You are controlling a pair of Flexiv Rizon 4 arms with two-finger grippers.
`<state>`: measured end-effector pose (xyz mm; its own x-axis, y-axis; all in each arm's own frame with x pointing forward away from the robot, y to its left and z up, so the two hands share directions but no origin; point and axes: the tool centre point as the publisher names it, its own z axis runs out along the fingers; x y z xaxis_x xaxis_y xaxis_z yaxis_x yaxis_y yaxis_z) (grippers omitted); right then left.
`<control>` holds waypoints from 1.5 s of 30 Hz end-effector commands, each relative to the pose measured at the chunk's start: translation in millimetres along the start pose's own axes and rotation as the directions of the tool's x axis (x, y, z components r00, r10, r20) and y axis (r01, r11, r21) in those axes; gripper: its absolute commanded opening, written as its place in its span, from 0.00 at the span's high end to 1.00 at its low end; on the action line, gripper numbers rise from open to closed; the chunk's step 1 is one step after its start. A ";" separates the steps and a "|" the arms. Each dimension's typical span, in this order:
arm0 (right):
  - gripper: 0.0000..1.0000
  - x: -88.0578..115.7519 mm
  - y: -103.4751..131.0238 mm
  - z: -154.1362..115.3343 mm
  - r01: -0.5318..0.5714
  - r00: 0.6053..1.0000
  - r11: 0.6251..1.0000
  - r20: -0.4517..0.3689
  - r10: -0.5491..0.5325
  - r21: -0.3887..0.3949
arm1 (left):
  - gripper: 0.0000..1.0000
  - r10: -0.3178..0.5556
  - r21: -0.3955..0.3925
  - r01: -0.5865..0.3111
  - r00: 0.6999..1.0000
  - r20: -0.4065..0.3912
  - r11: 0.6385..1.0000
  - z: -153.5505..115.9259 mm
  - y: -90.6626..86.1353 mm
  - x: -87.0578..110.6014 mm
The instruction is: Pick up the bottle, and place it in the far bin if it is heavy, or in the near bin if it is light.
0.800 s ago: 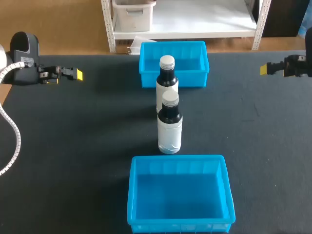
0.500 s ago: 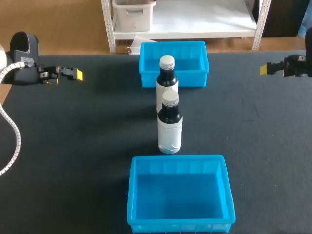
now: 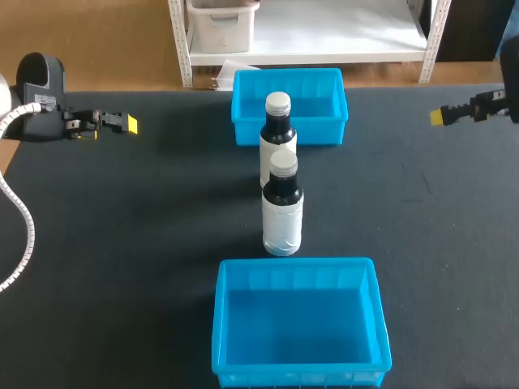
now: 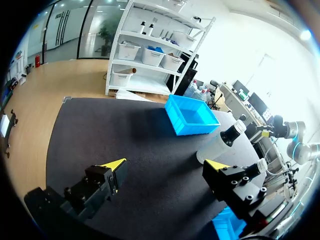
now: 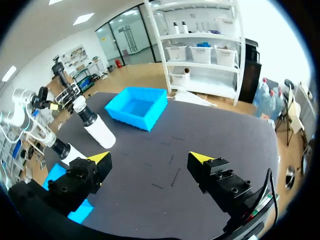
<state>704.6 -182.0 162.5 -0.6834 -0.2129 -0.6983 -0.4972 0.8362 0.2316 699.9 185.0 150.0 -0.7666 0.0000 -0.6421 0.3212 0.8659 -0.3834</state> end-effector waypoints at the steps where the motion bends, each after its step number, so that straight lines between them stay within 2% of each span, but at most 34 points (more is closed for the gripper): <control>1: 0.00 -5.7 0.0 -29.4 0.479 0.833 0.695 0.029 -0.552 -0.537 | 0.00 0.000 0.000 0.000 1.000 0.000 1.000 0.0 0.0 0.0; 2: 0.00 -2.9 3.0 -40.4 0.499 0.777 0.567 0.049 -0.627 -0.655 | 0.00 0.000 0.000 0.000 1.000 0.000 1.000 0.0 0.0 0.0; 21: 0.00 -2.9 3.0 -40.4 0.499 0.777 0.567 0.049 -0.627 -0.655 | 0.00 0.000 0.000 0.000 1.000 0.000 1.000 0.0 0.0 0.0; 22: 0.00 -2.7 7.5 -38.7 0.540 0.753 0.542 0.081 -0.653 -0.644 | 0.00 0.000 0.000 0.000 1.000 0.000 1.000 0.0 0.0 0.0; 27: 0.00 1.3 35.8 -35.7 0.639 0.692 0.491 0.165 -0.702 -0.592 | 0.00 0.000 0.000 0.000 1.000 0.000 1.000 0.0 0.0 0.0; 30: 0.00 6.6 51.4 -33.2 0.648 0.700 0.497 0.194 -0.687 -0.577 | 0.00 0.000 0.000 0.000 1.000 0.000 1.000 0.0 0.0 0.0; 31: 0.00 8.5 56.3 -31.0 0.641 0.709 0.513 0.184 -0.681 -0.571 | 0.00 0.000 0.000 0.000 1.000 0.000 1.000 0.0 0.0 0.0; 32: 0.00 10.2 61.5 -29.7 0.648 0.704 0.509 0.192 -0.683 -0.566 | 0.00 0.000 0.000 0.000 1.000 0.000 1.000 0.0 0.0 0.0; 37: 0.00 17.5 87.2 -24.3 0.643 0.724 0.541 0.200 -0.660 -0.542 | 0.00 0.000 0.000 0.000 1.000 0.000 1.000 0.0 0.0 0.0; 41: 0.00 22.1 103.8 -17.1 0.639 0.734 0.580 0.173 -0.657 -0.505 | 0.00 0.000 0.000 0.000 1.000 0.000 1.000 0.0 0.0 0.0; 45: 0.00 23.4 119.0 -5.6 0.643 0.733 0.605 0.147 -0.664 -0.470 | 0.00 0.000 0.000 0.000 1.000 0.000 1.000 0.0 0.0 0.0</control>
<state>633.6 -104.0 181.2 -0.0883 -0.6176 -0.7815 -0.9961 0.0569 0.0676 699.9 185.0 150.0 -0.7666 0.0001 -0.6421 0.3212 0.8659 -0.3834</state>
